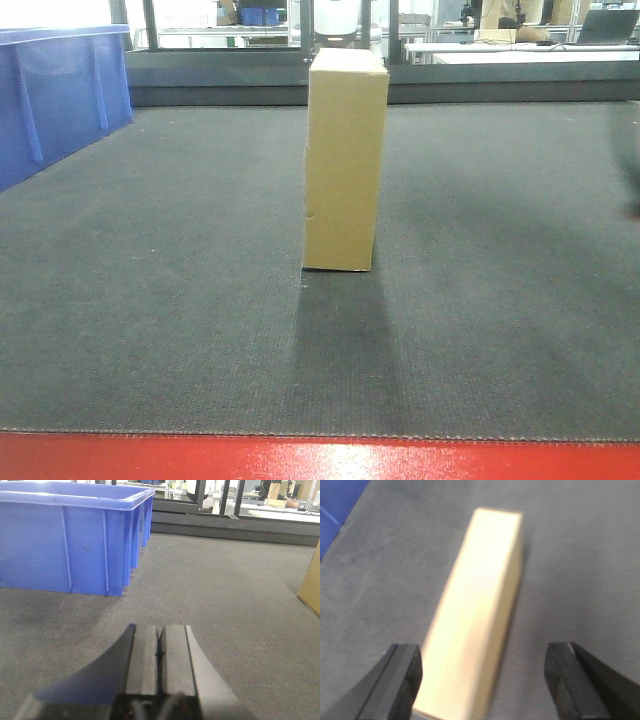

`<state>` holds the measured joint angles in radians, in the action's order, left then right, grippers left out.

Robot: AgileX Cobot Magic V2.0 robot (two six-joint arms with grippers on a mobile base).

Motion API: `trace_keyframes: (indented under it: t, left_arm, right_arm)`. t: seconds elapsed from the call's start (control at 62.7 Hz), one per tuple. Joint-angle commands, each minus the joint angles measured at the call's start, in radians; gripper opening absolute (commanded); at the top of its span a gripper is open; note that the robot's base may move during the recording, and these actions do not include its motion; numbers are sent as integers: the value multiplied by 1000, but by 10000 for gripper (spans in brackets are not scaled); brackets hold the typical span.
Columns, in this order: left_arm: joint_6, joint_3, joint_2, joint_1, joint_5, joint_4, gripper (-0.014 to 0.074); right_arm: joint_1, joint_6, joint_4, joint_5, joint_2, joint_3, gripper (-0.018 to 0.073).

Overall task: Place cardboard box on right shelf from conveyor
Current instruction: 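Close the right gripper on the top of the tan box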

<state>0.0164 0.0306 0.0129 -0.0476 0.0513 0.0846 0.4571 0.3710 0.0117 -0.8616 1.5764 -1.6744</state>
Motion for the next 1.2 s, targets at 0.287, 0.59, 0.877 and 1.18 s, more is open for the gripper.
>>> trace_keyframes:
  t: [0.287, 0.59, 0.877, 1.18]
  left_arm:
    - [-5, -4, 11, 2, -91, 7, -119]
    - [-5, -4, 11, 2, -91, 7, -119]
    - [-5, -4, 11, 2, -91, 7, -119]
    - [-5, -4, 11, 2, -91, 7, -119]
  right_arm:
    - [88, 164, 125, -135, 272, -360, 603]
    - [87, 234, 191, -147, 314, -372, 603]
    - [87, 234, 191, -107, 344, -372, 603]
    - [77, 234, 199, -108, 384, -372, 603]
